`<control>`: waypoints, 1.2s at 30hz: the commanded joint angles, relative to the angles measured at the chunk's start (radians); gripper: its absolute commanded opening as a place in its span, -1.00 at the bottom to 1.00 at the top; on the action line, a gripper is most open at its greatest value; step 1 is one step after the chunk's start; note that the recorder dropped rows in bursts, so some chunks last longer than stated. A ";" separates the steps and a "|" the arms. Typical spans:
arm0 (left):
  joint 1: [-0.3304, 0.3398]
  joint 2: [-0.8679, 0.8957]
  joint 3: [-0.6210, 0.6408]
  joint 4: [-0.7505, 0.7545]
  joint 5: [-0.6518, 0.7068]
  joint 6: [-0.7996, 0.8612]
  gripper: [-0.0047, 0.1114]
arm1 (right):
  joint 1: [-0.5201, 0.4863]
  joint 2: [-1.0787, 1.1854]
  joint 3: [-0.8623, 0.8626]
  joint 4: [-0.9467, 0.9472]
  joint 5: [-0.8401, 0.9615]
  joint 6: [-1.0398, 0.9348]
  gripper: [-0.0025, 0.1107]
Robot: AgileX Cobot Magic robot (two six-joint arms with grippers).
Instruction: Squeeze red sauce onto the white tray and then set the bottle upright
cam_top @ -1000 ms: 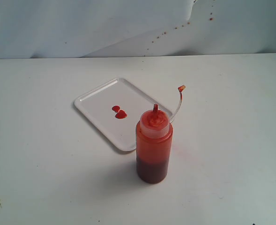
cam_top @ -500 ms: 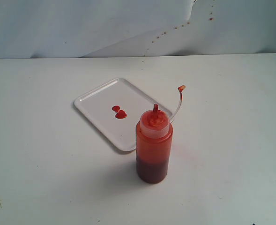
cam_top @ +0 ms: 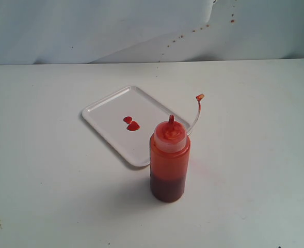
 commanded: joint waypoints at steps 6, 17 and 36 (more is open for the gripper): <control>-0.004 -0.003 0.005 0.003 -0.010 0.001 -0.92 | -0.007 -0.011 0.023 0.000 0.081 -0.011 0.91; -0.004 -0.003 0.005 0.003 -0.010 -0.001 -0.92 | -0.014 -0.066 0.180 0.004 0.038 -0.011 0.91; -0.004 -0.003 0.005 0.003 -0.010 -0.003 -0.92 | -0.014 -0.066 0.188 0.085 0.043 0.001 0.91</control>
